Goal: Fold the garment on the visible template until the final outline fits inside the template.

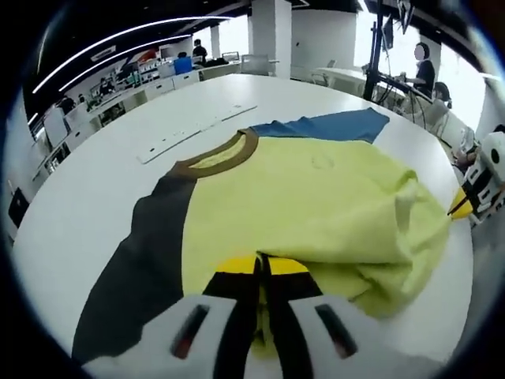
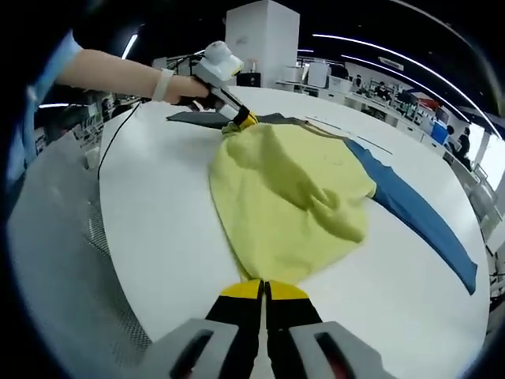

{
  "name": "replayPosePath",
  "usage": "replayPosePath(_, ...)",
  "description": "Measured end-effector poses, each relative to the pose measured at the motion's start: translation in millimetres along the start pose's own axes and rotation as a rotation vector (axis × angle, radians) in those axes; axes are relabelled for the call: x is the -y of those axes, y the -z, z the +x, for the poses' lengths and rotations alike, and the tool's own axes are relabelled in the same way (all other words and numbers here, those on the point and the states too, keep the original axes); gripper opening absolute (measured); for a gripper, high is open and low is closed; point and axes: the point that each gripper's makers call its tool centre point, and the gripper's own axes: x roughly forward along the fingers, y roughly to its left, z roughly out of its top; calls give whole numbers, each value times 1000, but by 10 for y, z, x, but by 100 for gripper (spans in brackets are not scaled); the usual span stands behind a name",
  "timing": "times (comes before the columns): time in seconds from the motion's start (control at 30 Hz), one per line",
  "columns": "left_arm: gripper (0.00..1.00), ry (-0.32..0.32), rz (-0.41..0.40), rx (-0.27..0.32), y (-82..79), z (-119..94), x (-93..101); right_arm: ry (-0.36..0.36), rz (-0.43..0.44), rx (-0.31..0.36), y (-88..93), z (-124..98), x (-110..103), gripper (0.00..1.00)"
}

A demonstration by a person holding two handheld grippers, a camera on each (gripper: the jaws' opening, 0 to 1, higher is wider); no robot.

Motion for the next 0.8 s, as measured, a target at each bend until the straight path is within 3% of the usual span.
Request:
replayPosePath(0.1,20,24,-38,43,-100,-90,31,0,-7,-4,-11,-13,-6,0)
replayPosePath(0.2,26,50,-77,85,-189,-193,62,2,-15,-5,-24,-28,0,0)
replayPosePath(0.4,51,52,-77,117,-255,-410,60,11,-27,-3,-40,-62,15,0)
replayPosePath(0.57,50,38,-54,116,-170,-573,40,13,-31,-1,-45,-76,6,0)
replayPosePath(0.8,38,37,-52,54,217,-696,62,11,-31,2,-33,-81,-7,0)
